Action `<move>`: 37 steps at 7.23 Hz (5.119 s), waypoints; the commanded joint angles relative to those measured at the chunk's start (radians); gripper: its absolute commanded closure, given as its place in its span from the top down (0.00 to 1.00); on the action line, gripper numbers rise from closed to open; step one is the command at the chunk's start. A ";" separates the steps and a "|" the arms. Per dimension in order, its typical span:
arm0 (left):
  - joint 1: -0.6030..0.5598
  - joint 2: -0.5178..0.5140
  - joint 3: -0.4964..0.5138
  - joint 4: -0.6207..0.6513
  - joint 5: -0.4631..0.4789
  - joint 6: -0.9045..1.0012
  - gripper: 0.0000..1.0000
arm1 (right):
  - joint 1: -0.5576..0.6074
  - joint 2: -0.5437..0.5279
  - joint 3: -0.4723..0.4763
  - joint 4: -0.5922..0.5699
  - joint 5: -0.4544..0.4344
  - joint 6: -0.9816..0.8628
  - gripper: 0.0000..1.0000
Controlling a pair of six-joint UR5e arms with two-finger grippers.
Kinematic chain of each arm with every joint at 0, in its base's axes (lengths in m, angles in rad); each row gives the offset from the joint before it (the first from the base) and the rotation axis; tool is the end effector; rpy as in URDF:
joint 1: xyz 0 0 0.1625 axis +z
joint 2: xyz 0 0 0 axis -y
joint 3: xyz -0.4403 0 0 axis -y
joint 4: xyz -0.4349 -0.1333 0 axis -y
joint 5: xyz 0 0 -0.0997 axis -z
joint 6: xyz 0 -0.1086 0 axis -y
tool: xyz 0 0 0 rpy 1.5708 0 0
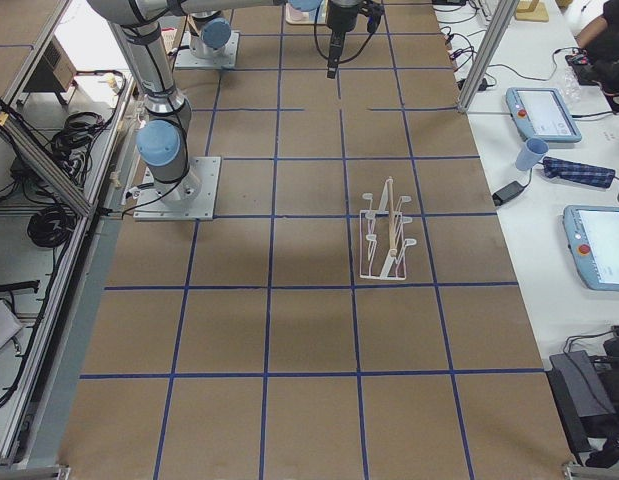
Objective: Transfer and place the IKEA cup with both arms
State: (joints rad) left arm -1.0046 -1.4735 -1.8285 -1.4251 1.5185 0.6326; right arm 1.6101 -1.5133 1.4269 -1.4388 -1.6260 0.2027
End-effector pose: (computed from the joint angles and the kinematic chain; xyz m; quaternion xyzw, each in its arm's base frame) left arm 0.1427 -0.4836 0.4213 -0.0330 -0.9991 0.0087 0.0257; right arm 0.1489 -0.5478 0.5267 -0.0809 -0.9961 -0.0193 0.0301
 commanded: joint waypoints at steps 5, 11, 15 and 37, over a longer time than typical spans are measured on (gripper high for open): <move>0.446 -0.200 0.170 0.032 0.019 0.580 0.00 | 0.019 -0.027 0.101 -0.193 0.017 -0.029 1.00; 0.548 -0.533 0.328 0.100 -0.064 0.769 0.00 | 0.019 -0.027 0.093 -0.192 0.018 -0.055 1.00; 0.549 -0.600 0.304 0.173 -0.064 0.773 0.00 | 0.019 -0.027 0.089 -0.193 0.018 -0.055 1.00; -0.056 -0.090 0.302 -0.204 -0.052 -0.087 1.00 | 0.005 -0.024 0.066 -0.187 0.071 -0.057 1.00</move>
State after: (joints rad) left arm -0.9517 -1.6038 -1.5192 -1.6090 1.4664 0.7083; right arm 1.6148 -1.5370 1.4927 -1.6261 -1.5542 0.1463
